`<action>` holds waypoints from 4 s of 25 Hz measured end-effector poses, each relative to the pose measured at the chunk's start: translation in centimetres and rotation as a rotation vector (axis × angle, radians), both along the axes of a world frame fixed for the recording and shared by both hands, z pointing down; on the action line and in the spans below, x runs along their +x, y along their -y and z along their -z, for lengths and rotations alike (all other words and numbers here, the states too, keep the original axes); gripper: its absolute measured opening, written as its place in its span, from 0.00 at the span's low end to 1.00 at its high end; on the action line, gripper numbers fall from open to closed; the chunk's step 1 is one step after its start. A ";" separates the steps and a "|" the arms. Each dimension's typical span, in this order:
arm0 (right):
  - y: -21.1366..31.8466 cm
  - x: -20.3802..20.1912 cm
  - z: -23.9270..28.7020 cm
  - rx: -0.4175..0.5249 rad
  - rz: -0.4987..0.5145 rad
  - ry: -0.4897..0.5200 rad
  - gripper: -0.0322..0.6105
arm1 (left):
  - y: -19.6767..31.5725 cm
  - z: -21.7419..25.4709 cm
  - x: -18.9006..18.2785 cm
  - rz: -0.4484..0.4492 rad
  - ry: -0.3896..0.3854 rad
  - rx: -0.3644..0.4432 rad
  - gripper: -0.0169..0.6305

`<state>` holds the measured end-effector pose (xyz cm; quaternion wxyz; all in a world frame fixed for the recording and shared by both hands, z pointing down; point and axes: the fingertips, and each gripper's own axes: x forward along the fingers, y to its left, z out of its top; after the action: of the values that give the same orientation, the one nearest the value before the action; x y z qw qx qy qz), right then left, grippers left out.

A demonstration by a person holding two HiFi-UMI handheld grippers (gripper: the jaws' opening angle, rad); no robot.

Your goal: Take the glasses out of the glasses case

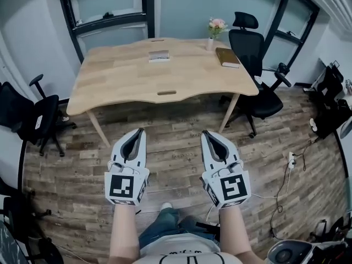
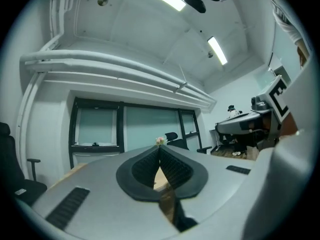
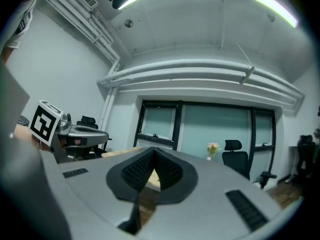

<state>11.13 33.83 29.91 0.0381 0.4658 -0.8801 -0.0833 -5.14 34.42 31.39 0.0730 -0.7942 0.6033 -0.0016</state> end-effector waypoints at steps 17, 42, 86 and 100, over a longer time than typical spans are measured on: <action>17.6 -4.6 -1.7 -0.018 0.009 -0.013 0.07 | 16.1 -1.2 -5.8 0.043 -0.022 -0.001 0.05; 59.5 -8.0 -2.7 -0.107 0.104 -0.009 0.07 | 57.4 -1.6 -8.9 0.082 -0.037 -0.060 0.45; 71.0 -7.1 -17.1 -0.468 -0.053 -0.013 0.07 | 78.6 -32.1 -7.3 -0.741 0.891 -0.938 0.11; 70.8 -7.3 -13.2 -0.389 -0.048 0.003 0.07 | 79.0 -27.7 -7.3 -0.653 0.920 -0.817 0.06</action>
<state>3.84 -36.94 43.08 0.1281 0.4709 -0.8682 0.0899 -12.42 -44.60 59.07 0.0134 -0.8176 0.1923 -0.5426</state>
